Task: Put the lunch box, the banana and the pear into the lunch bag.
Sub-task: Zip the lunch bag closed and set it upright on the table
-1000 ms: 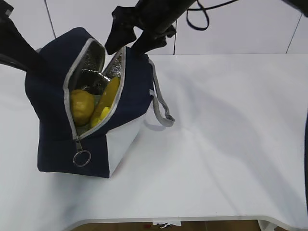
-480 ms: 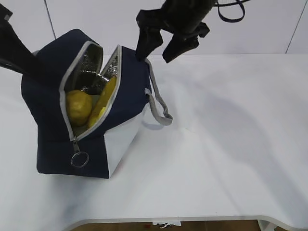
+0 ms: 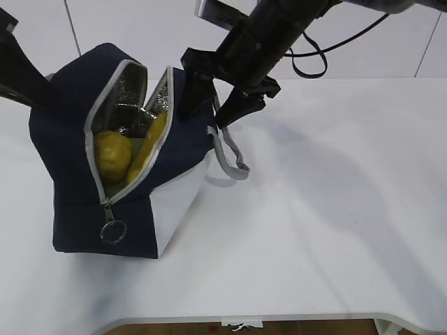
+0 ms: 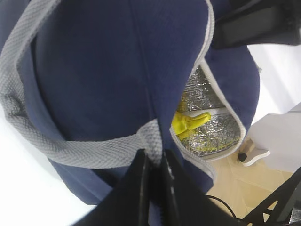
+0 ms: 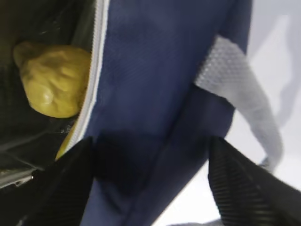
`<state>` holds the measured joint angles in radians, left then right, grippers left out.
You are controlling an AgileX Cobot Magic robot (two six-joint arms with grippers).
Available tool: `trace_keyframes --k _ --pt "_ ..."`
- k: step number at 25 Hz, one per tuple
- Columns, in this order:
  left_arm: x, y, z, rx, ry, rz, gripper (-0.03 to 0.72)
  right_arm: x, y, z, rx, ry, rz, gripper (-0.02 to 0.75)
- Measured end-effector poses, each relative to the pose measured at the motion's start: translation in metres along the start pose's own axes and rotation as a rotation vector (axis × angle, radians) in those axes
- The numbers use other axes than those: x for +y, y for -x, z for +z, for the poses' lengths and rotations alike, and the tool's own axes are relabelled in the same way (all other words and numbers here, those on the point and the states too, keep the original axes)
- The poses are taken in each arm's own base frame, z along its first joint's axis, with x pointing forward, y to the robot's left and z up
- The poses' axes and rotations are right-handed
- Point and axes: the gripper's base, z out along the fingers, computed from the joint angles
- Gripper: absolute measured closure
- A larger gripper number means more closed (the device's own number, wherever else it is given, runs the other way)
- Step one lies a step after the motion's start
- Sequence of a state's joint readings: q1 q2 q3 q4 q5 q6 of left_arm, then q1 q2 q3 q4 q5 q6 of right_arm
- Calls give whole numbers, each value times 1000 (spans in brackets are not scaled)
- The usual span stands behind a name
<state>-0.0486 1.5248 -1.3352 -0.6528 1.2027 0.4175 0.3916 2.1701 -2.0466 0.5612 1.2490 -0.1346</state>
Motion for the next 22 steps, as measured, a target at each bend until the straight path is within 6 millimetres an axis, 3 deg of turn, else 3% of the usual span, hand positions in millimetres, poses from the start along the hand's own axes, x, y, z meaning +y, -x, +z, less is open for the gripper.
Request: trace_keyframes --k 2,3,7,9,15,20,22 --pt "0 0 0 -2 1 0 679 -2 0 5 7 9 9 178" --pt "0 0 0 -2 1 0 679 -4 0 9 15 9 15 237" --pt "0 0 0 -1 3 1 679 -5 1 10 11 10 11 584" --pt "-1 1 0 -7 -11 -5 679 -5 1 7 7 -3 -6 700" --pt "-20 4 4 -30 -146 -32 679 2 -2 -23 -34 -115 -91 736" --pt "-53 8 25 -55 -212 22 679 8 -7 -57 -68 -254 -117 736" --pt "-58 10 27 -68 -243 8 679 11 -10 -72 -90 -315 -132 736"
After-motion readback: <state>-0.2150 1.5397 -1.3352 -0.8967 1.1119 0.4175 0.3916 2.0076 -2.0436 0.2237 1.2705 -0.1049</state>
